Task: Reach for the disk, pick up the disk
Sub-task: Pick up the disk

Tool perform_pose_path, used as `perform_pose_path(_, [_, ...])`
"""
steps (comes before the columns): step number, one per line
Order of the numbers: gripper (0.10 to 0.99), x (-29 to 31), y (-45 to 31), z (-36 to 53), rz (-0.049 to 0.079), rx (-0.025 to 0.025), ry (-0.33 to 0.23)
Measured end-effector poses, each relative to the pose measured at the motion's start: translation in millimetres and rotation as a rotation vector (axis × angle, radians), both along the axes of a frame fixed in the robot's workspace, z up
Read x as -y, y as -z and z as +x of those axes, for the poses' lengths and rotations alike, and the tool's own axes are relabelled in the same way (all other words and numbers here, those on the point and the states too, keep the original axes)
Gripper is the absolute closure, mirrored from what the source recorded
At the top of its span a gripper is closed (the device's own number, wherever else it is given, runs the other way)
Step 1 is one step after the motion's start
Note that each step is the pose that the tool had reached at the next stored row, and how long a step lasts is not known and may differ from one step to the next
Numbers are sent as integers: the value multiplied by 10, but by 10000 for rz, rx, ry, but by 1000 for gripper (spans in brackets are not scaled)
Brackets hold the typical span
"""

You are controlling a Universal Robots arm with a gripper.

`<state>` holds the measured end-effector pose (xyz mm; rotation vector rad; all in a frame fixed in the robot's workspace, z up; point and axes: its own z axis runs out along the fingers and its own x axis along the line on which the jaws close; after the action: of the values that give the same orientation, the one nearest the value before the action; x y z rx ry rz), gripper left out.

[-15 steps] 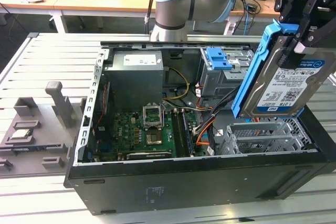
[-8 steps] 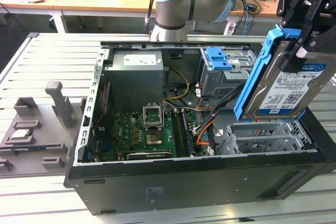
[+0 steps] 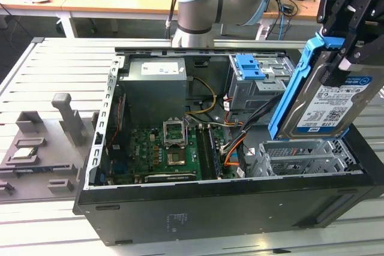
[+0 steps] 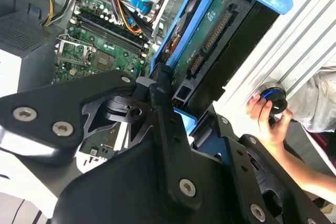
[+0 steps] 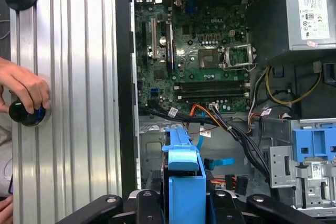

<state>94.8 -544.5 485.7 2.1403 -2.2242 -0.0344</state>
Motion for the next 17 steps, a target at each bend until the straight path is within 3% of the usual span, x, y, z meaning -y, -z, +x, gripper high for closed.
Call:
perform_pose_path(8, [718, 0, 205, 25, 8, 0, 0])
perform_pose_path(10, [718, 0, 255, 24, 64, -1, 0])
perform_pose_path(17, [718, -14, 339, 63, 139, -1, -3])
